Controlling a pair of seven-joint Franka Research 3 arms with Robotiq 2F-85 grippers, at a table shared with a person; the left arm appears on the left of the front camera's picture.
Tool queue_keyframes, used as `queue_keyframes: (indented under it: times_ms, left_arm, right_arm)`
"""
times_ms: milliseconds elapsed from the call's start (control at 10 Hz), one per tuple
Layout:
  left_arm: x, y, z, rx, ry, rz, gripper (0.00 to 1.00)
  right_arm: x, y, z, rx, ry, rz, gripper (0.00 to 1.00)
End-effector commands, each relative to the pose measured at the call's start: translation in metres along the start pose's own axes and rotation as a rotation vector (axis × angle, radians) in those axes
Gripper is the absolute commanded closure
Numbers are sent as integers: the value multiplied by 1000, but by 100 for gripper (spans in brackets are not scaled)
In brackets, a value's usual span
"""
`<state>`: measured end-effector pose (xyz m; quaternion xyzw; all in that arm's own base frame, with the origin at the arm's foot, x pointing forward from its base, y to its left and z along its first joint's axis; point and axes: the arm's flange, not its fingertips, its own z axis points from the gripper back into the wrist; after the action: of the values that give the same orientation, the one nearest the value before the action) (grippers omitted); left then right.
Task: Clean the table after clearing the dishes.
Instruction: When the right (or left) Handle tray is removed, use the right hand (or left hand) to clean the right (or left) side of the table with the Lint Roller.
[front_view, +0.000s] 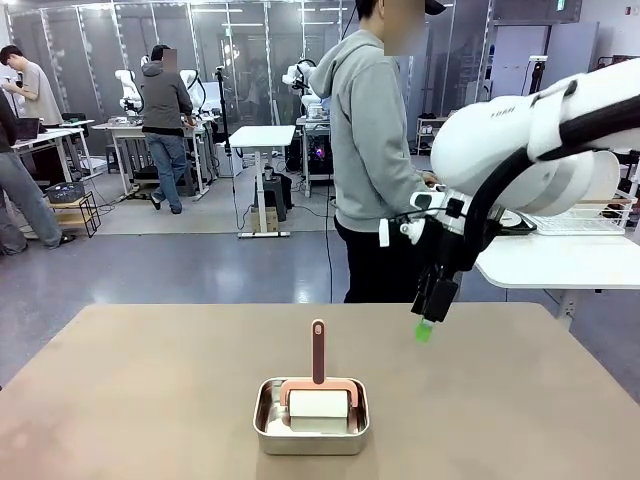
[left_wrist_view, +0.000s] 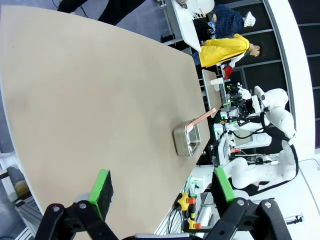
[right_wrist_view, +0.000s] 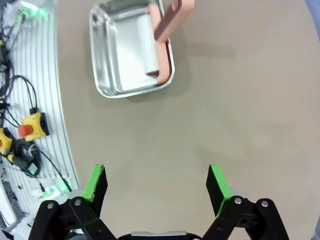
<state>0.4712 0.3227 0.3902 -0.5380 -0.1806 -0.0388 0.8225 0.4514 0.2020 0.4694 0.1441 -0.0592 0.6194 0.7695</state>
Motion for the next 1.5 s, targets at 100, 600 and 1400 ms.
queue_keyframes:
  times_ms: [100,600,1400]
  left_arm:
    - [-5,-3,2,12,9,-17,0]
    - [-5,-3,2,12,9,-17,0]
    - [-5,-3,2,12,9,-17,0]
  right_arm:
    - [3,4,10,12,-25,-6,0]
    - [3,4,10,12,-25,-6,0]
    - [133,-23,-53,75,193,217,0]
